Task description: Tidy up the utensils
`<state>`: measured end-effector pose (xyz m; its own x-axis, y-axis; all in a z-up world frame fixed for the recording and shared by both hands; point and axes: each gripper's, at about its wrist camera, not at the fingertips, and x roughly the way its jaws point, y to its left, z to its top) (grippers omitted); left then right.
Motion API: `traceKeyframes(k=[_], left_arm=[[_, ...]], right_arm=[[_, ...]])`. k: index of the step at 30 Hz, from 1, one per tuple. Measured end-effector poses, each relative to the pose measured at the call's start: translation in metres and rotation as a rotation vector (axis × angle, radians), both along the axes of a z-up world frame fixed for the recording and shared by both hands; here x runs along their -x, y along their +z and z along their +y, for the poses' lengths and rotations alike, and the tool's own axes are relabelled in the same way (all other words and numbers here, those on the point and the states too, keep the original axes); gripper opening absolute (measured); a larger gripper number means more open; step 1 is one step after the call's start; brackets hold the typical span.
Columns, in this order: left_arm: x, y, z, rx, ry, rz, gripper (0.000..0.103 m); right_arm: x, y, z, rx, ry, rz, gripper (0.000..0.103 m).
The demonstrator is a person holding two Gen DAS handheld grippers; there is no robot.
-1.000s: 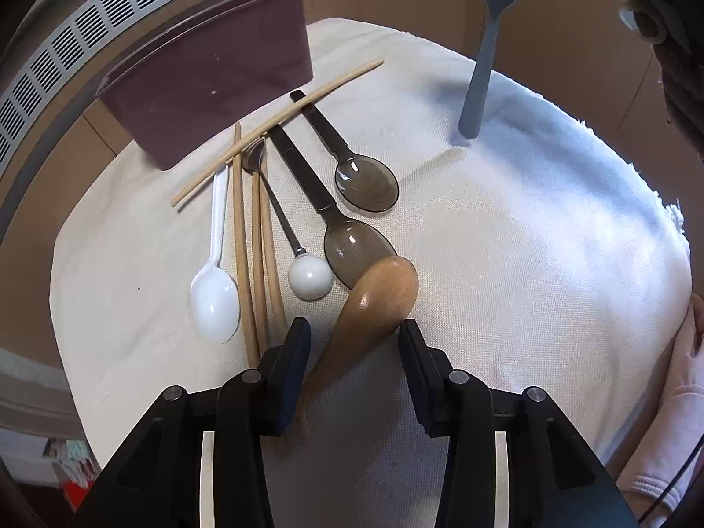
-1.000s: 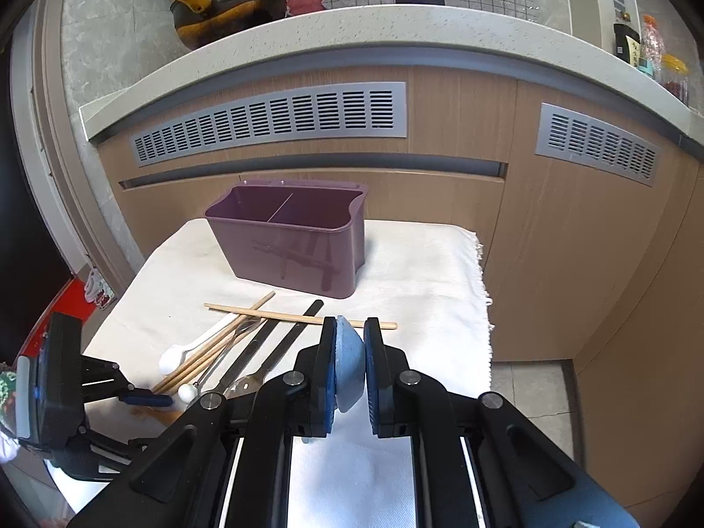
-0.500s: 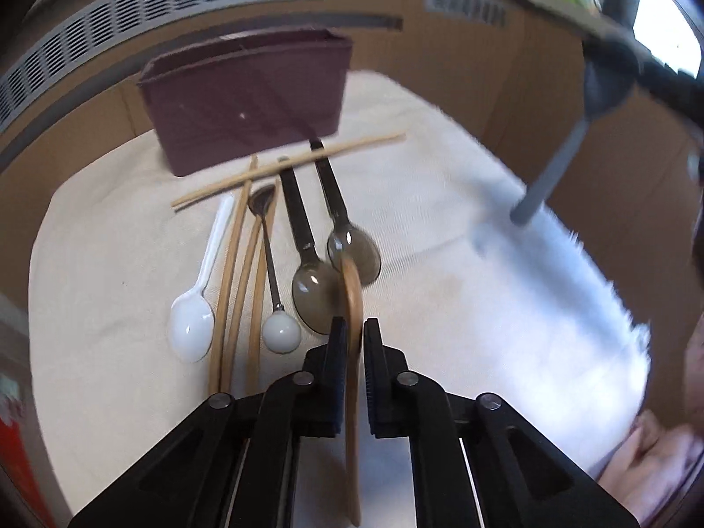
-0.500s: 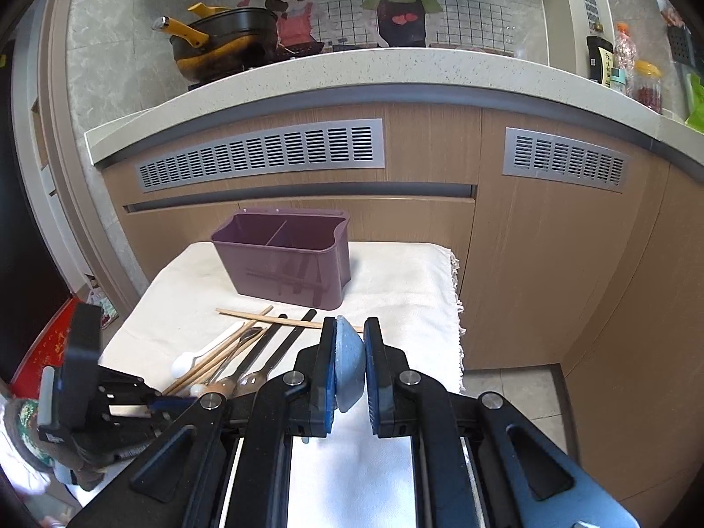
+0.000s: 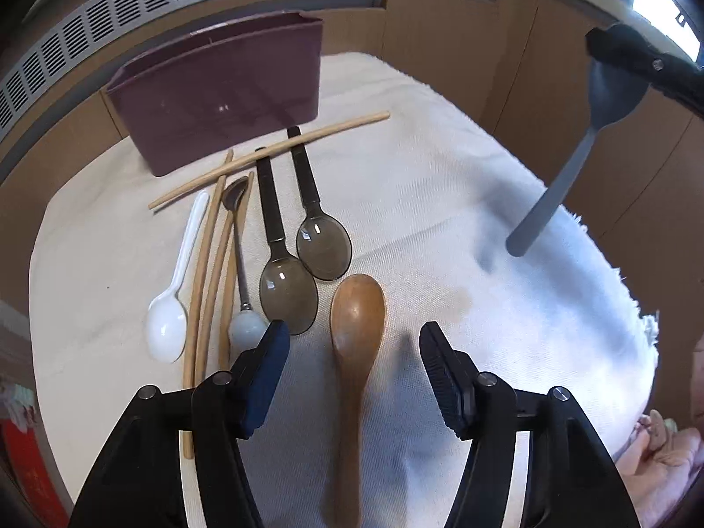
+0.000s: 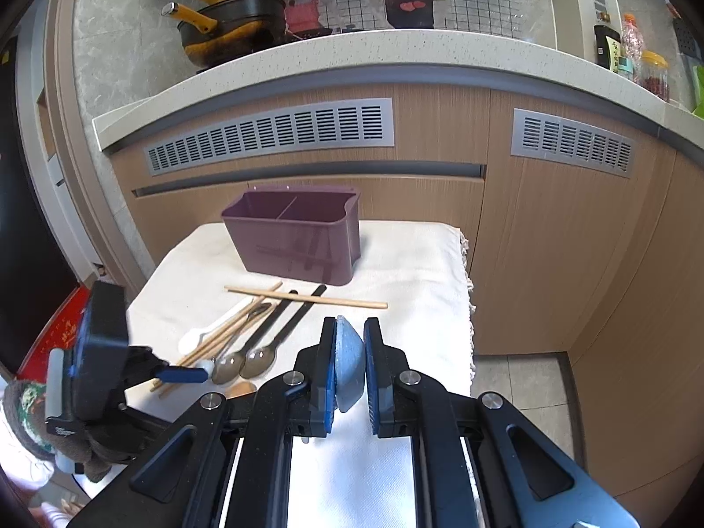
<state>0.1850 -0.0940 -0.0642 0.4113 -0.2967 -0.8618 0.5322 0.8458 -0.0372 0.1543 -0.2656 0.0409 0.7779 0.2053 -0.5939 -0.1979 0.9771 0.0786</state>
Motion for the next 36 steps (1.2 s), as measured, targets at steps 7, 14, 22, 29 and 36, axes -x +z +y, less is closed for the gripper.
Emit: traceKeyframes(k=[7,14,22,29,36], left_arm=[[-0.023,-0.012,-0.011,0.007,0.029,0.063,0.031],[-0.004,0.001,0.005,0.092,0.102,-0.024,0.031],[0.025,0.054,0.034,0.254,0.158,-0.162,0.031],[0.035,0.086,0.051,0.314,0.187,-0.252,0.031],[0.034,0.129,0.056,0.336,0.186,-0.37,0.031]], right_arm=[[0.003,-0.003,-0.007,-0.007,-0.01,0.002,0.011],[0.005,-0.003,-0.005,-0.008,-0.005,-0.001,0.011],[0.009,0.003,0.016,0.021,0.037,-0.024,0.011],[0.013,0.015,0.029,0.035,0.057,-0.053,0.011],[0.012,0.039,0.037,0.041,0.056,-0.117,0.011]])
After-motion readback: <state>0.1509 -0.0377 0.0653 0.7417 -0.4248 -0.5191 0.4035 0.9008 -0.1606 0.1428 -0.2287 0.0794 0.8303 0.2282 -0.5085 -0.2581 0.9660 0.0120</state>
